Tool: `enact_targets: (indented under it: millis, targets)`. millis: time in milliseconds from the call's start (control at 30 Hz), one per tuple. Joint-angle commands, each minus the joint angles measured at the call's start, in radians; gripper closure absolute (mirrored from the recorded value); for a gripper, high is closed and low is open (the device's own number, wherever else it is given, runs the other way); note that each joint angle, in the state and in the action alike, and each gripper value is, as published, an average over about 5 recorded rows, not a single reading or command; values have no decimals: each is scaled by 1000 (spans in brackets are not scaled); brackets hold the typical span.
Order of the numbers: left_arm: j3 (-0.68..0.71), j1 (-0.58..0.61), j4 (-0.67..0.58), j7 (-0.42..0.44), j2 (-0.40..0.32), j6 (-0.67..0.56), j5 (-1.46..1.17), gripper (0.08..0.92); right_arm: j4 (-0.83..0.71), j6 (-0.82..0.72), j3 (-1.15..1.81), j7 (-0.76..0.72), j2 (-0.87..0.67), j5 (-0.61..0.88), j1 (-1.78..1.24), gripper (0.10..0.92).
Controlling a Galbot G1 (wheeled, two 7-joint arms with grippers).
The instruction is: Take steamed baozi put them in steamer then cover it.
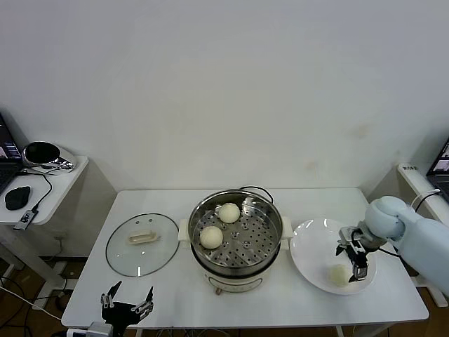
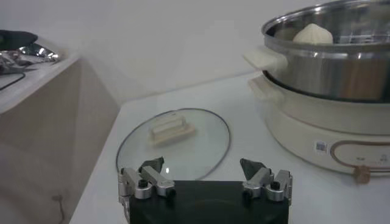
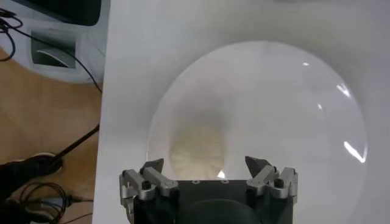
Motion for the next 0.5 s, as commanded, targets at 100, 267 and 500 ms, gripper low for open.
enact_targets:
  millis: [100,267,500]
  targets:
    - [-2,-2,17,1,4,1,4,177,-49,13,27,13,35,-34,-56,203]
    - [1,-8,28,0,5,1,3,177,-54,12,25,19,38,-38,-57,203]
    - [1,-14,44,-4,9,0,0,177,-55,-2,27,30,38,-24,-56,233]
